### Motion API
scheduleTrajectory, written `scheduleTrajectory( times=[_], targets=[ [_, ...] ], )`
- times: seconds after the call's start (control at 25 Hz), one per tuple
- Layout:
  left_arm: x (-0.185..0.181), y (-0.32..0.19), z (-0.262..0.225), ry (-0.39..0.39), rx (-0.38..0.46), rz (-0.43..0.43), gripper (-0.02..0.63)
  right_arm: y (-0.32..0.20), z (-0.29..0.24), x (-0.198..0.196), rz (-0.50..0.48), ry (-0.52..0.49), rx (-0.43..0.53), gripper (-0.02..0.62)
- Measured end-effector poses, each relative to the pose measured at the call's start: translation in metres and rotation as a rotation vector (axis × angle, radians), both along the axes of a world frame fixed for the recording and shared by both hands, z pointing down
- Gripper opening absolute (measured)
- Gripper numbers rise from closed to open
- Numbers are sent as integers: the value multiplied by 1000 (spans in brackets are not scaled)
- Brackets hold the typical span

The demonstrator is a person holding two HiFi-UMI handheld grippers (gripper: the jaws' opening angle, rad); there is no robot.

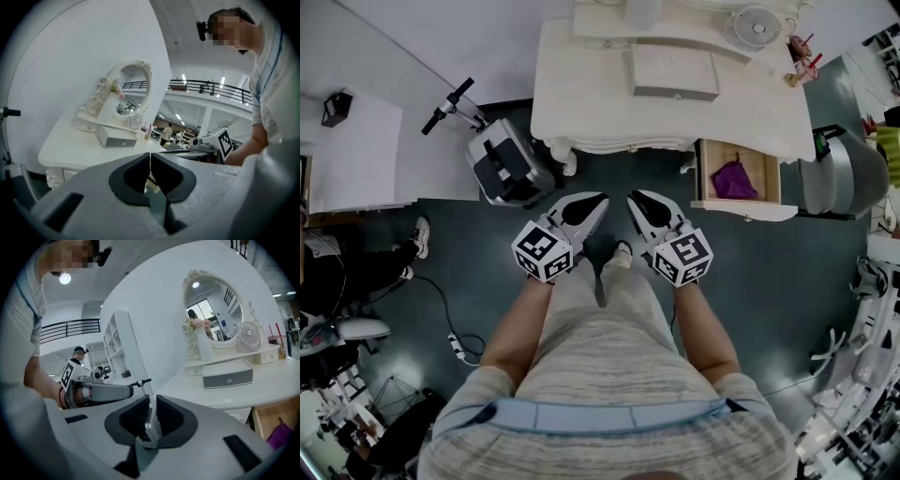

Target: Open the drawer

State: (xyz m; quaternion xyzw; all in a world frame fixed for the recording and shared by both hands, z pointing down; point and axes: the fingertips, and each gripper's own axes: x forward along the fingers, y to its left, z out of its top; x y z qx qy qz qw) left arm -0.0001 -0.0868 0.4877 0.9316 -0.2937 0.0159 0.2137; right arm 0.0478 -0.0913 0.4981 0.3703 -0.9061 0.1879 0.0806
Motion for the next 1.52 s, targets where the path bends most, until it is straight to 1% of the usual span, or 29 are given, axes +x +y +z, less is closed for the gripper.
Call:
scheduleTrajectory(
  times=[0.16,0.24,0.44,0.6,1.08,1.36,1.52],
  targets=[
    [-7,-11,11,0,-11,-8,20,-9,13,-7,2,13,-12,19],
    [-9,-15,15,1,-15,-11,20,-14,19,-10,0,18,-22,65],
    [-11,-24,25,2,-25,-5,20,-30,35,-15,11,34,-37,91],
    [-12,-26,40,0,-56,-2,20,-42,53,-15,45,46,-63,112],
    [-13,-44,75,-11,-112,19,20,-87,117,3,146,148,-141,120],
    [-25,-48,90,-23,-140,12,20,-112,155,10,184,216,-177,124],
    [-31,-50,98,-25,-159,2,20,-122,179,17,218,265,-211,138]
  ],
)
